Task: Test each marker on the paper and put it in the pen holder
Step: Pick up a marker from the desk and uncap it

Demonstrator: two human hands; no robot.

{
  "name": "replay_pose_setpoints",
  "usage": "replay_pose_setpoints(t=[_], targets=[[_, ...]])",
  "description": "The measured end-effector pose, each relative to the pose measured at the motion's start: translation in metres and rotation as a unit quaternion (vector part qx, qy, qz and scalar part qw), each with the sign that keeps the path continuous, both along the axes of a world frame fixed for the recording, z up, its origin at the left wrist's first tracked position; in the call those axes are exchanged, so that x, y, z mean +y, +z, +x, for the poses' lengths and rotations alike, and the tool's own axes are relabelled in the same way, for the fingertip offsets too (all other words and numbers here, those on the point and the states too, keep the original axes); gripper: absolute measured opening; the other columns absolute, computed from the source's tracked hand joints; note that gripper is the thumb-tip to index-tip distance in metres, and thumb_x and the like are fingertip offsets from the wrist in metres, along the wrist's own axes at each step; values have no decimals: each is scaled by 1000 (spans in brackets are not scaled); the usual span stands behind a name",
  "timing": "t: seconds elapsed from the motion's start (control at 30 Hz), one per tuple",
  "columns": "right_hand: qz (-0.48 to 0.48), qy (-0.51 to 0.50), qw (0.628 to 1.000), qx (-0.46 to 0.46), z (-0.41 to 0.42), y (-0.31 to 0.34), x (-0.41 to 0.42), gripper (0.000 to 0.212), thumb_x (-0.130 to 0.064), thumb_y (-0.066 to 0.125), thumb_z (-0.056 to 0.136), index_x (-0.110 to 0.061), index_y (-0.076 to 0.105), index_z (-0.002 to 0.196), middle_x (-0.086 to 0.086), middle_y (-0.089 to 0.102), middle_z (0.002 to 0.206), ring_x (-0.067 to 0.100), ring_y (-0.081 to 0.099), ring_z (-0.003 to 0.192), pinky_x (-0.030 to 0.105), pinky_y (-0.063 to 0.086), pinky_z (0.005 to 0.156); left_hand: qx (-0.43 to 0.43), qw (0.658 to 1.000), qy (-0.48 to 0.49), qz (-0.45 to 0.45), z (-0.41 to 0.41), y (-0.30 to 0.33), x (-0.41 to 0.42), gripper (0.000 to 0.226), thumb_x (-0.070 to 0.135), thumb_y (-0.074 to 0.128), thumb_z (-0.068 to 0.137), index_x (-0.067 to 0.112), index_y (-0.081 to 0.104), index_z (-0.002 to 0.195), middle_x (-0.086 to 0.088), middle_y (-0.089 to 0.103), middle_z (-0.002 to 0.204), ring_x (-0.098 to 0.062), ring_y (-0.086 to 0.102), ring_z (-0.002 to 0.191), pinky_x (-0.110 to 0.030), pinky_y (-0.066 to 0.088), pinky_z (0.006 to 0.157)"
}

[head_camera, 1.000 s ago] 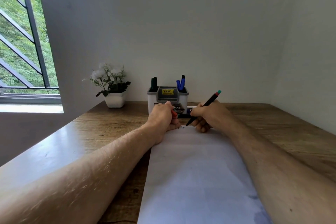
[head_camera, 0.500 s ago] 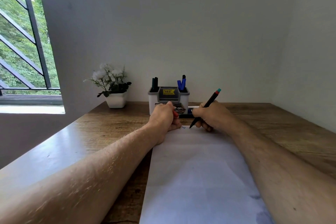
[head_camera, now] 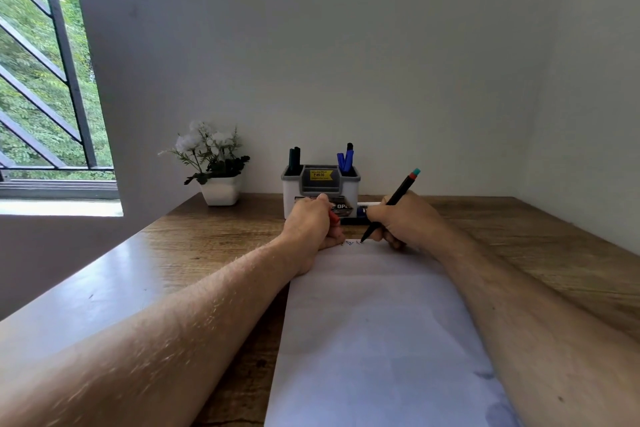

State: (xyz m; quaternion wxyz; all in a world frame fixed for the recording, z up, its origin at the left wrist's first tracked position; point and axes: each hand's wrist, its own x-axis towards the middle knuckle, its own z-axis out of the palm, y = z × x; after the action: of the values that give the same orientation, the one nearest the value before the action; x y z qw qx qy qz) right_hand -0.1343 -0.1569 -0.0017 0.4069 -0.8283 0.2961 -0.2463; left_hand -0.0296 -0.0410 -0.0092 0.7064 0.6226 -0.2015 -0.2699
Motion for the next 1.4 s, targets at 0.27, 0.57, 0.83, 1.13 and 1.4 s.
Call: replay_pose_setpoints(t=[0.27,0.57,0.83,1.13,1.4], targets=[[-3,-25,1000,1,1,1,1,22,-25,64,90,-5,67,82,6,67,61,16,51,48,28,44,49,7,1000,1,-5,0,0,0,25,23,41,105,10,55,90,-8,54,75,-18,55,63,-37,58,72],[-4,-33,996,-84,4,5,8,20,-18,61,89,-12,58,70,5,63,61,11,53,47,26,41,50,15,1000,-1,-22,4,5,0,25,19,43,104,7,56,85,-9,55,75,-19,54,63,-39,58,77],[119,47,965,-228,5,11,11,15,-15,67,92,-12,57,81,12,70,66,20,57,43,25,42,41,17,994,33,-99,19,6,-1,21,21,45,105,3,53,112,-11,61,75,-19,63,60,-43,62,75],[187,107,937,-274,3,13,19,13,-10,56,94,-9,64,84,13,70,70,21,60,48,25,44,43,40,992,53,-108,26,3,-2,33,25,46,105,0,54,123,-12,66,81,-19,68,63,-36,62,62],[181,111,943,-256,3,12,22,16,-10,50,97,-10,64,88,13,73,75,20,62,51,26,45,46,30,992,40,-120,24,3,-2,31,27,44,105,1,59,115,-11,66,77,-18,67,66,-35,61,69]])
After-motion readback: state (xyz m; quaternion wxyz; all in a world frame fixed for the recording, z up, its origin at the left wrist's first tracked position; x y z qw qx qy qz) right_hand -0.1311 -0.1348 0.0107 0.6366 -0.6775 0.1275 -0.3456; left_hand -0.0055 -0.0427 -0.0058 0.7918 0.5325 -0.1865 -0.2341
